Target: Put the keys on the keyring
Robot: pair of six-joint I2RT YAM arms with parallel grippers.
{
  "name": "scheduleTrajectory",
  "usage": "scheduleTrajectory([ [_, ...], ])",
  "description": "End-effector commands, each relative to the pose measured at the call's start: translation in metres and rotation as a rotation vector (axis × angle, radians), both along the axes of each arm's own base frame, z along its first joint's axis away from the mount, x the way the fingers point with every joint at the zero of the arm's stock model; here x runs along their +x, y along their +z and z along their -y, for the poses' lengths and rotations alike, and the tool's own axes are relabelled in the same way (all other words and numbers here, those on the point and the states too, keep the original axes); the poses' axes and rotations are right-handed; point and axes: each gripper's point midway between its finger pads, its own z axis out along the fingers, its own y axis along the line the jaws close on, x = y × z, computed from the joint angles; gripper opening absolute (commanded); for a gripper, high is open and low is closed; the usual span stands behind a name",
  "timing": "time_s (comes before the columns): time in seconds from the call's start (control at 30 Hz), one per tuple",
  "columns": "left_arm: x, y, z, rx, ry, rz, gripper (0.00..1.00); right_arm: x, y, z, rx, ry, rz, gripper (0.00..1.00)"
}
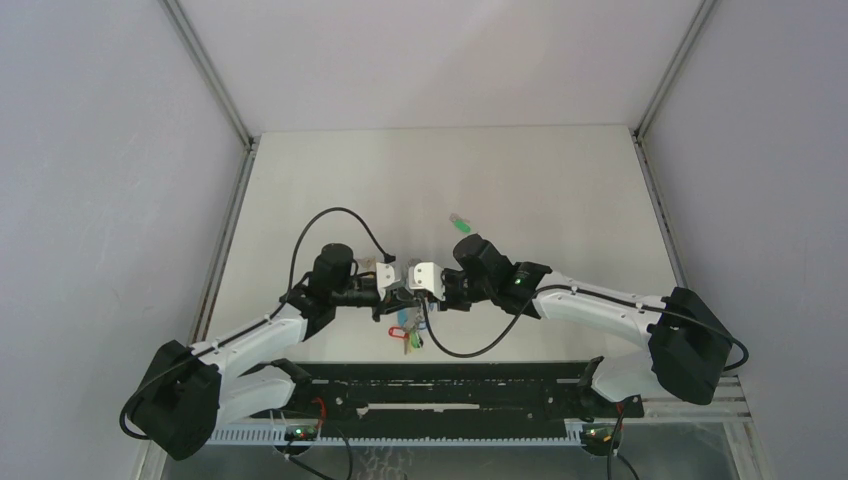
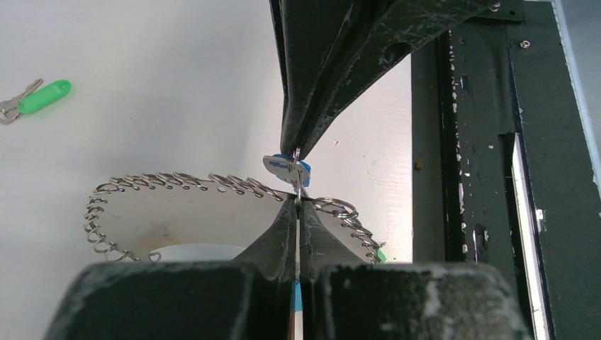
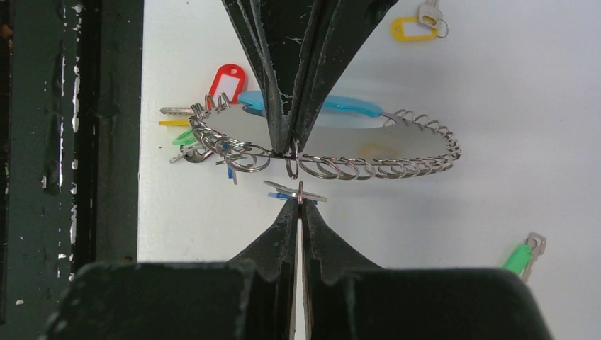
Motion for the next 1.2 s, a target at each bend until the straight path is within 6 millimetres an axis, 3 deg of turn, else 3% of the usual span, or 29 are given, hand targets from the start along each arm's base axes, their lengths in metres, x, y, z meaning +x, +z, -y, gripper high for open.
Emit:
scheduleTrajectory([
  [0.0, 0.0129, 0.0440, 0.0122, -0.078, -0.040, 0.119, 0.00, 0.0029, 0.0297, -0.0114, 0.076, 0.023, 0.033, 0.00],
  [1.17, 0.0156, 0.0429, 0.0132, -0.074, -0.032, 0.107, 0.00, 0.0007, 0.0352, -0.0173, 0.106, 0.027, 0.015, 0.00],
])
